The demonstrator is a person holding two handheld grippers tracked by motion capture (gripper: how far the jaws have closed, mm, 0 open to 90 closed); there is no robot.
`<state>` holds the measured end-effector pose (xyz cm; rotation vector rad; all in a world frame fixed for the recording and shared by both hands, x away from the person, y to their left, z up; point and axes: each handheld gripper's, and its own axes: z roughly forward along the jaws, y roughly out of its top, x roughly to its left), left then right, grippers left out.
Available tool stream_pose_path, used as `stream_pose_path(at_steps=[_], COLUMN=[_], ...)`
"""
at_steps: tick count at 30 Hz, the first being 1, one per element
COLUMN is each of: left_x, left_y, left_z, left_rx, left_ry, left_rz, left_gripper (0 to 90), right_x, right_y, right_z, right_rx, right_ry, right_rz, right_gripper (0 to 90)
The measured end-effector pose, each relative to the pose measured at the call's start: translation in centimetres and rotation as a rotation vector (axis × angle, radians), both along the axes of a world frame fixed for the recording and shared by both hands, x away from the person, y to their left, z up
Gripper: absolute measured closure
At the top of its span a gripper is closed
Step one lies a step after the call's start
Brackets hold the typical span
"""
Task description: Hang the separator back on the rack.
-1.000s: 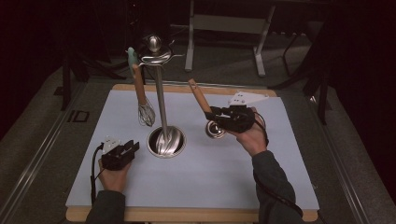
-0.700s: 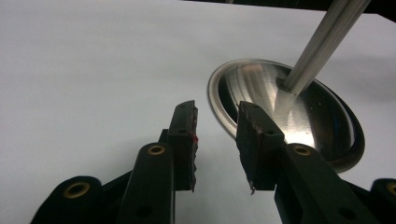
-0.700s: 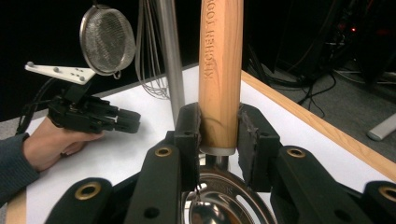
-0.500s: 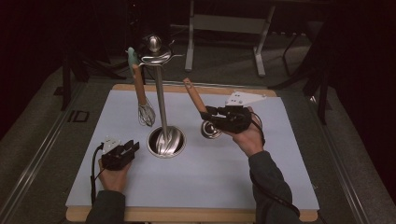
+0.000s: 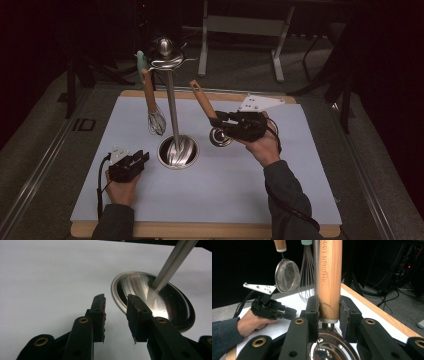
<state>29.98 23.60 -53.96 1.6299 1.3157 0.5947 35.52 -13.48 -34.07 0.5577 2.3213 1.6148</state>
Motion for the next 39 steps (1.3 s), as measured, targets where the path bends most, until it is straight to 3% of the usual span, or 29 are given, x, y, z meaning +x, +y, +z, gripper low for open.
stream_pose_path(at_steps=[39], left_x=[0.0], left_y=[0.0], left_z=[0.0], left_rx=[0.0], left_ry=[0.001], left_rz=[-0.001], left_gripper=[68.3], right_x=[-1.0], right_y=[1.2], right_z=[3.8], right_rx=[0.112], right_ry=[-0.034], right_rz=[0.132], right_gripper=[71.1])
